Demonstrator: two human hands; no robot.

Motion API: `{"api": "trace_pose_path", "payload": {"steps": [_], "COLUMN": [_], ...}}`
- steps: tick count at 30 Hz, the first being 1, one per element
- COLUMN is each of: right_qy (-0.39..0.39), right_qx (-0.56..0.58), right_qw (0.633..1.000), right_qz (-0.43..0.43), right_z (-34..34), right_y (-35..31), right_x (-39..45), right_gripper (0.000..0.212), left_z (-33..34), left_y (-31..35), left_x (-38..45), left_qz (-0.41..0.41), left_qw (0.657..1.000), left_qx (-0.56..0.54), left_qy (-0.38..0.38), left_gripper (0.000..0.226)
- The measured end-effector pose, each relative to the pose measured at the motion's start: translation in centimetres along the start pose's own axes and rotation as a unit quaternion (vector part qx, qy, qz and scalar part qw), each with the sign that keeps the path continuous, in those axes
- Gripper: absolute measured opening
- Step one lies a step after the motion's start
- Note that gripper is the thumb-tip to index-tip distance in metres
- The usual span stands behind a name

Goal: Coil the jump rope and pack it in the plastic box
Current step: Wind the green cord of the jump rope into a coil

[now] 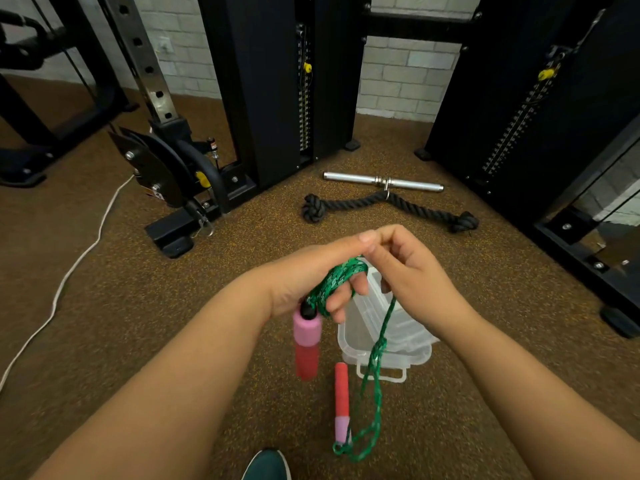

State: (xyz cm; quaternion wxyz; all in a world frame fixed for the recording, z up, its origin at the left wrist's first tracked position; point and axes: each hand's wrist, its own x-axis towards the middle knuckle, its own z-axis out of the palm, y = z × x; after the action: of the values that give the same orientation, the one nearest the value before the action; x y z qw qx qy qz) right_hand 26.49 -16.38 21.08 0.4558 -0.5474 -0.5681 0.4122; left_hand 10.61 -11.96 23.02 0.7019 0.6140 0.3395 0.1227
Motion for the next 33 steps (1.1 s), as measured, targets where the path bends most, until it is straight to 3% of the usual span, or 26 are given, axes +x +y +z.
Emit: {"api": "trace_pose_path", "payload": {"steps": [2, 5, 8, 12, 18, 21, 24, 27, 29, 33], "right_qy": [-0.027, -0.145, -0.211, -0.191, -0.179, -0.147, -0.113, -0.104, -0.088, -0.094], "right_qx": [0.058, 0.169, 0.21, 0.165, 0.116, 0.095, 0.046, 0.023, 0.057, 0.136], "right_qw": [0.997, 0.97, 0.95, 0.963, 0.975, 0.983, 0.992, 0.994, 0.993, 0.985], "right_qz": [0.04, 0.094, 0.089, 0.098, 0.061, 0.054, 0.041, 0.035, 0.047, 0.058], "right_z": [0.3, 0.9, 0.6, -0.3, 0.3, 0.3, 0.0, 0.0, 0.0, 0.3], "right_y": [0.5, 1.0, 1.4, 1.1, 0.7, 0.6, 0.9, 1.4, 1.4, 1.3], "right_x": [0.0, -0.5, -0.6, -0.5, -0.6, -0.4, -0.4, -0.6, -0.5, -0.2], "right_gripper": [0.025, 0.046, 0.049, 0.028, 0.012, 0.014, 0.023, 0.016, 0.015, 0.03], "left_z": [0.0, -0.4, -1.4, -2.3, -2.2, -2.6, -3.5, -3.2, -2.7, -2.0], "left_y": [0.0, -0.2, -0.6, -1.1, -0.6, -0.6, -1.1, -1.0, -0.6, -0.1], "left_x": [0.0, -0.2, -0.5, -0.5, -0.6, -0.6, -0.6, -0.6, -0.5, -0.4], "left_qz": [0.013, 0.023, 0.047, 0.069, 0.05, 0.031, 0.013, 0.004, 0.008, 0.03], "left_qw": [0.997, 0.99, 0.978, 0.973, 0.978, 0.986, 0.997, 0.998, 0.997, 0.983], "left_qx": [-0.073, -0.132, -0.188, -0.205, -0.172, -0.145, -0.079, -0.06, -0.08, -0.177], "left_qy": [-0.026, -0.046, -0.072, -0.085, -0.104, -0.074, -0.012, 0.005, 0.001, -0.034], "left_gripper": [0.045, 0.034, 0.033, 0.028, 0.018, 0.008, 0.025, 0.014, 0.007, 0.021]}}
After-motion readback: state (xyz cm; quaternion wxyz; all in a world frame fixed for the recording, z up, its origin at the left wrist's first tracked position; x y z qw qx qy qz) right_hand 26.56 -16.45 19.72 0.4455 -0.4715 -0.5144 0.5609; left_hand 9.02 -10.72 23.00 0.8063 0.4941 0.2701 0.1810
